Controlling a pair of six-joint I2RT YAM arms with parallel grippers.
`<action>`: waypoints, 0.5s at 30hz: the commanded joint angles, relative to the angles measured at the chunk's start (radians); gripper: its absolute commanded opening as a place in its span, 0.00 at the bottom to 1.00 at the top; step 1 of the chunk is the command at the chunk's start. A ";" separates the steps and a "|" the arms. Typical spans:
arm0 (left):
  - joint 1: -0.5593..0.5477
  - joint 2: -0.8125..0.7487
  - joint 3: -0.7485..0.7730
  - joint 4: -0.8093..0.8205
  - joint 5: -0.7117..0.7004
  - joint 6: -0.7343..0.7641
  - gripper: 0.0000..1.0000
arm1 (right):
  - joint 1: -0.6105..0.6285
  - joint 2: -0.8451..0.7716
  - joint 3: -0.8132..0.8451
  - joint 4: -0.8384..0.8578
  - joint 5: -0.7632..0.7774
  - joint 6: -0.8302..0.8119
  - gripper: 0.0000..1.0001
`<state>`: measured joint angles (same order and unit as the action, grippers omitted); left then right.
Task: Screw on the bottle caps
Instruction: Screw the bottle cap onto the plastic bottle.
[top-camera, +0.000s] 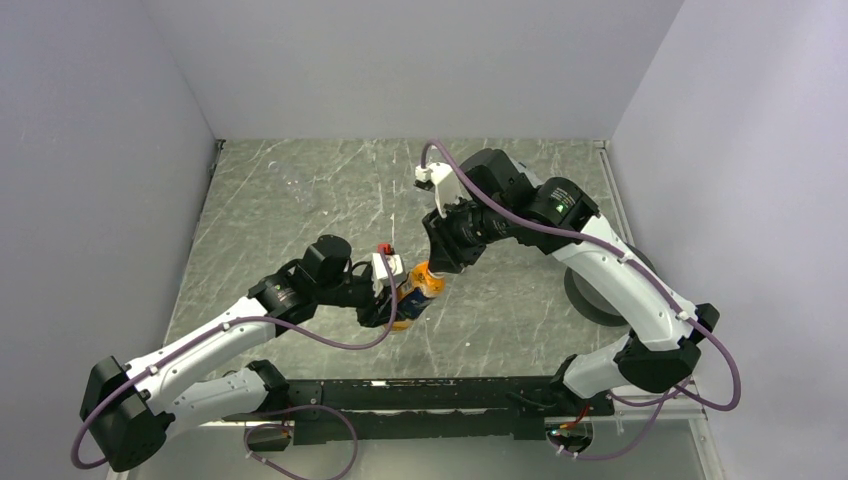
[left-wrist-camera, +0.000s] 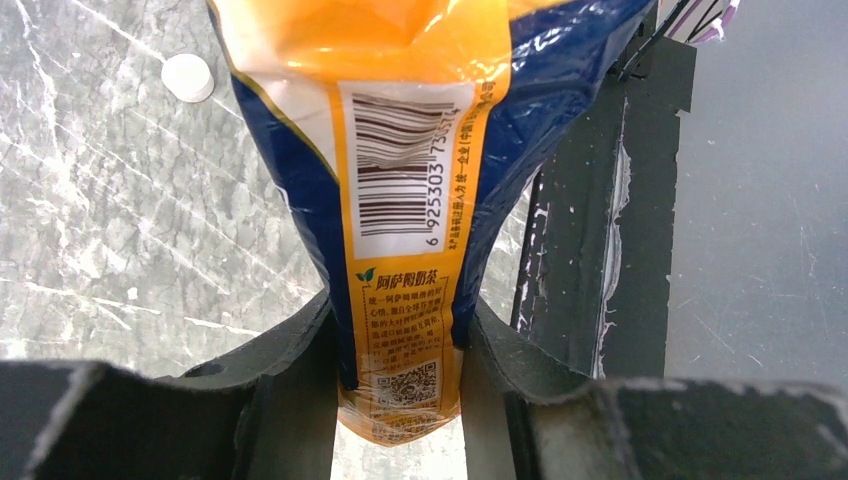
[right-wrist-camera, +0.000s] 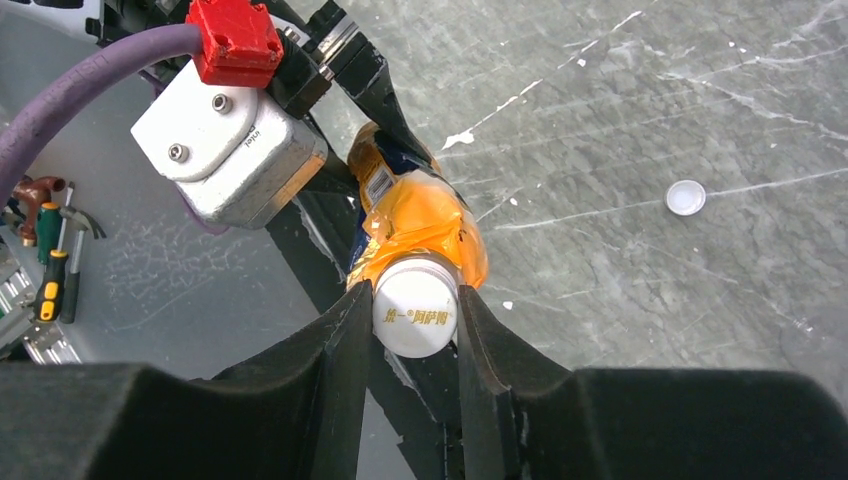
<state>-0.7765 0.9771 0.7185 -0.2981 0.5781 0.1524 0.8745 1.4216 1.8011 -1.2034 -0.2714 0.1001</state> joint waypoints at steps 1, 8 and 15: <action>0.002 -0.025 0.004 0.057 0.009 -0.024 0.00 | 0.006 -0.039 -0.020 0.047 0.028 0.014 0.25; 0.005 -0.046 -0.044 0.201 0.035 -0.128 0.00 | 0.005 -0.116 -0.120 0.200 0.006 0.066 0.18; 0.006 -0.048 -0.075 0.325 0.058 -0.215 0.00 | 0.005 -0.151 -0.182 0.301 -0.013 0.099 0.18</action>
<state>-0.7757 0.9501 0.6395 -0.1287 0.6025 0.0105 0.8742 1.2922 1.6348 -0.9966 -0.2634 0.1658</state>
